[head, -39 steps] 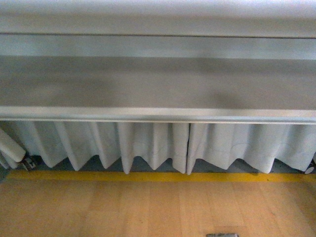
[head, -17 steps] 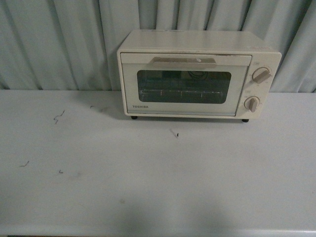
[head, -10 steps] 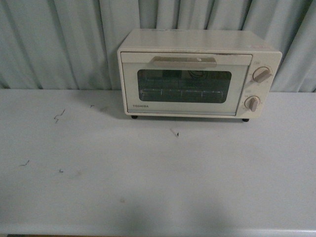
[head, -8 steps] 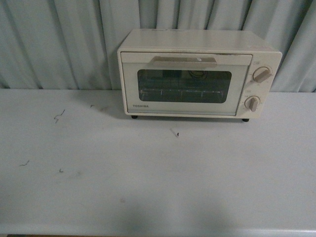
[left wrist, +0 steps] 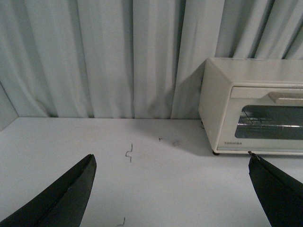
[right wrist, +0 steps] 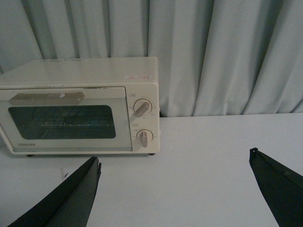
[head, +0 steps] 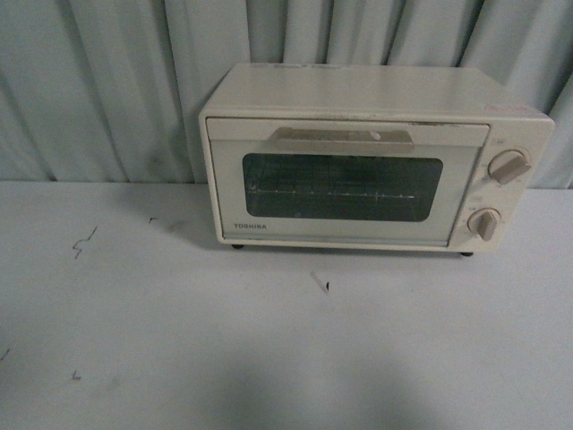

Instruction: Open oven

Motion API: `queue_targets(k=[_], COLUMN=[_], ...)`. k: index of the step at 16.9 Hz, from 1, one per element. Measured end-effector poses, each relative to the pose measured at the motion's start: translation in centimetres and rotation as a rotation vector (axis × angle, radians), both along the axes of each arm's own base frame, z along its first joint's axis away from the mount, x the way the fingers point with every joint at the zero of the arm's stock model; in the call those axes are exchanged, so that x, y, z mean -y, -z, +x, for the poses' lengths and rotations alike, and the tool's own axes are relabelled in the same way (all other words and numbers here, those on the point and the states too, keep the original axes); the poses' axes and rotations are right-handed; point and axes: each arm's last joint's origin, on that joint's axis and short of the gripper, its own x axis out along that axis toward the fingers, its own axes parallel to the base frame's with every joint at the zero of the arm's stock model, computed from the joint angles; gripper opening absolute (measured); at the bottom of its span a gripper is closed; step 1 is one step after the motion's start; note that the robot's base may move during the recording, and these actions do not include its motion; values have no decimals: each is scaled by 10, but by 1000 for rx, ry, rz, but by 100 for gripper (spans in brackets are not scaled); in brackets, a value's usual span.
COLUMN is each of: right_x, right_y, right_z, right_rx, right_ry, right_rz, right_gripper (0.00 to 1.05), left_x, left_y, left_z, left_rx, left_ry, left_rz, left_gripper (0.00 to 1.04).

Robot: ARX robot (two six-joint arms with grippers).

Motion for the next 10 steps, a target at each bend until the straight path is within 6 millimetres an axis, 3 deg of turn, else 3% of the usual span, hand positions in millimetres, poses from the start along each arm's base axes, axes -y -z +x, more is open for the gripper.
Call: queue_targets(k=[8, 10], right_x=[0, 0], right_y=[0, 0], right_z=[0, 0], right_rx=[1, 1], right_ry=[0, 0], right_rz=[0, 0], right_gripper=[98, 98], left_x=[0, 3], left_y=[0, 2], left_z=[0, -1], left_rx=[-1, -172], left_ry=[0, -21], left_rz=[0, -94], left_gripper=[98, 98])
